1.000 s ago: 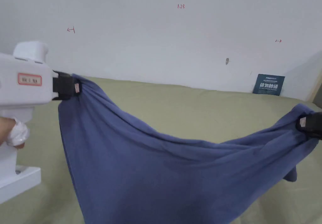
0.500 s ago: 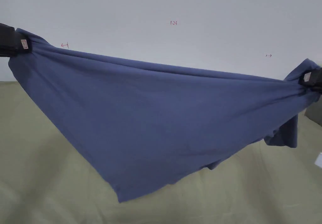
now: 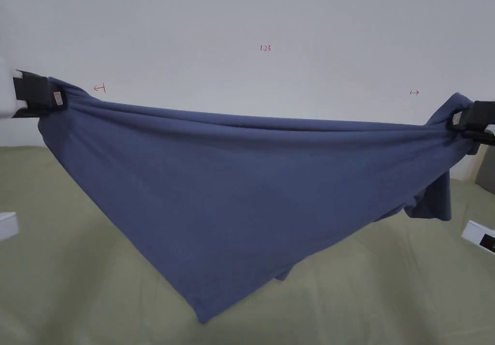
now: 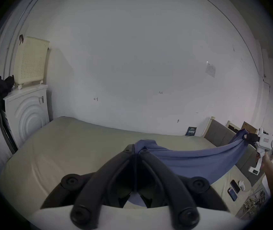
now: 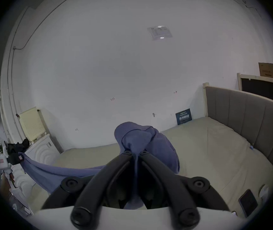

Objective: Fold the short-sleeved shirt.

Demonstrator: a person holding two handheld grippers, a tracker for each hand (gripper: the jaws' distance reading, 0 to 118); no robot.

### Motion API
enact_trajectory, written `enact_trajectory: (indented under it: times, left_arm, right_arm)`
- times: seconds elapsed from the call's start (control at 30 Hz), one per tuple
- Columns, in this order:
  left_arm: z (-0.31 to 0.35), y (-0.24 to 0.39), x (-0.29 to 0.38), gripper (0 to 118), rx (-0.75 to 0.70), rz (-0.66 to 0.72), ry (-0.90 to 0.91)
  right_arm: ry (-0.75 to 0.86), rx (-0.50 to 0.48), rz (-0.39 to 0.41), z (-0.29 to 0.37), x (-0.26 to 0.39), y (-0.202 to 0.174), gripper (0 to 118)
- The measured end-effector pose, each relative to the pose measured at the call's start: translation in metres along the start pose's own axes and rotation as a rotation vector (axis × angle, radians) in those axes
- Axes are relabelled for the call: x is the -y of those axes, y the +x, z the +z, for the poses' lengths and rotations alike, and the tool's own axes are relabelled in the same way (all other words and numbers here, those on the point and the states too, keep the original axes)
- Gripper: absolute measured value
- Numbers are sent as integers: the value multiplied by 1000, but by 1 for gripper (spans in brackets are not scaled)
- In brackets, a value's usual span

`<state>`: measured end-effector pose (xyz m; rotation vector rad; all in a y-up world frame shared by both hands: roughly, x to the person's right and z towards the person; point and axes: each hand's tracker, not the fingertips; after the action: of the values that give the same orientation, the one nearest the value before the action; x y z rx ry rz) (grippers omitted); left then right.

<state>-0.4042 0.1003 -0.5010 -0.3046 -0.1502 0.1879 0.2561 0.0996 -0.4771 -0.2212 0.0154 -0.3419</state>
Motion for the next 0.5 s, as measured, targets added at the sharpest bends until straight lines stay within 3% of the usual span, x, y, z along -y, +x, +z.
enact_trajectory:
  times: [0.2, 0.5]
  left_arm:
    - [-10, -7, 57, 2, 15, 74, -60]
    - [39, -15, 172, 2, 28, 98, -165]
  right_arm:
    - [-52, 10, 14, 4, 50, 9, 0]
    - [-151, 39, 3, 58, 152, 54, 0]
